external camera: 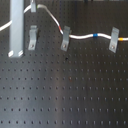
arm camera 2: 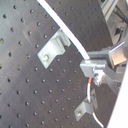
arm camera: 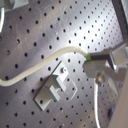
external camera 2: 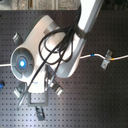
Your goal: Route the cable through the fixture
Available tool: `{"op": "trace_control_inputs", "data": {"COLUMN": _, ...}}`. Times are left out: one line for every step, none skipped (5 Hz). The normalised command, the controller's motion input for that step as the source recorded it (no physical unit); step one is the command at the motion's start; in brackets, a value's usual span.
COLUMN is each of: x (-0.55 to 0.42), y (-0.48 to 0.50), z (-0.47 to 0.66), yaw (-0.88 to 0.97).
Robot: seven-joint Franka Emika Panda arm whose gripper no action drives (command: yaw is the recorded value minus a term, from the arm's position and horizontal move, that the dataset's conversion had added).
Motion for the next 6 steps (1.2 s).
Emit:
{"op": "trace_control_inputs", "data": {"x": -0.300, "y": 0.008, "z": 0.33, "yaw": 0.75}}
{"op": "trace_control_inputs", "data": {"x": -0.335, "y": 0.039, "z": 0.32, "yaw": 0.74}}
{"op": "trace_control_inputs", "data": {"x": -0.324, "y": 0.073, "z": 0.33, "yaw": 0.75}}
{"op": "trace_control_inputs", "data": {"x": -0.305, "y": 0.098, "z": 0.35, "yaw": 0.77}}
{"op": "trace_control_inputs", "data": {"x": -0.283, "y": 0.125, "z": 0.36, "yaw": 0.79}}
{"op": "trace_control_inputs", "data": {"x": 0.009, "y": 0.196, "z": 0.04, "yaw": 0.00}}
